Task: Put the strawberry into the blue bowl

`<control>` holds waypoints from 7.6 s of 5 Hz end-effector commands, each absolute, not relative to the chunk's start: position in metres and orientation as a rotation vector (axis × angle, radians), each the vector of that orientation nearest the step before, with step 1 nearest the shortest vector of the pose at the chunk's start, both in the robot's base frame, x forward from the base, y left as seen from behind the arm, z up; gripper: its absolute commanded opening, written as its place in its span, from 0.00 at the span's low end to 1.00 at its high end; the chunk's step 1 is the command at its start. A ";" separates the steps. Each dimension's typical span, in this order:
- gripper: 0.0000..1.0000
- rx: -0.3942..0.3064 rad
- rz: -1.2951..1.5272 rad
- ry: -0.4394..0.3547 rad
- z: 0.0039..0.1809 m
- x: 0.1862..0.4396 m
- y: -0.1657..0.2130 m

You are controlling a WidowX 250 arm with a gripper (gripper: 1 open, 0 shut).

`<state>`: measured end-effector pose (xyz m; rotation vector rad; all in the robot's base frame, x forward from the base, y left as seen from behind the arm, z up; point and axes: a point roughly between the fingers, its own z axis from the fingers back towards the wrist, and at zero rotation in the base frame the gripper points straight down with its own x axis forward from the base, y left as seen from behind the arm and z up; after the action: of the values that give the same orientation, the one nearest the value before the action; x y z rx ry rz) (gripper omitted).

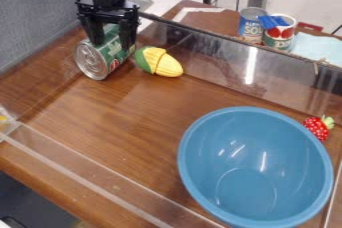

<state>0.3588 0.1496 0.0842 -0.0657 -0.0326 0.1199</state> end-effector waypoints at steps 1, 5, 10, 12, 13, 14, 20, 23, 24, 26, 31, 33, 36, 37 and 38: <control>1.00 -0.037 0.127 -0.089 0.104 0.370 0.156; 1.00 -0.030 0.042 -0.073 0.113 0.366 0.156; 1.00 -0.016 0.152 -0.059 0.084 0.363 0.145; 1.00 -0.016 0.103 -0.054 0.047 0.371 0.148; 1.00 -0.015 0.127 -0.048 0.036 0.367 0.139; 1.00 -0.016 0.056 -0.042 0.033 0.369 0.137; 0.00 0.013 0.120 -0.099 0.105 0.369 0.140; 0.00 0.027 0.149 -0.221 0.200 0.347 0.134; 1.00 0.022 0.145 -0.205 0.182 0.334 0.128; 0.00 0.002 0.091 -0.229 0.181 0.317 0.116; 0.00 0.024 0.252 -0.206 0.158 0.338 0.088; 1.00 0.034 0.235 -0.195 0.151 0.340 0.087; 1.00 0.036 0.133 -0.166 0.124 0.337 0.074; 1.00 0.025 0.037 -0.167 0.113 0.329 0.065; 1.00 0.012 -0.040 -0.182 0.110 0.316 0.058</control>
<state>0.3129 0.0600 0.0904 -0.0013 -0.1167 -0.0252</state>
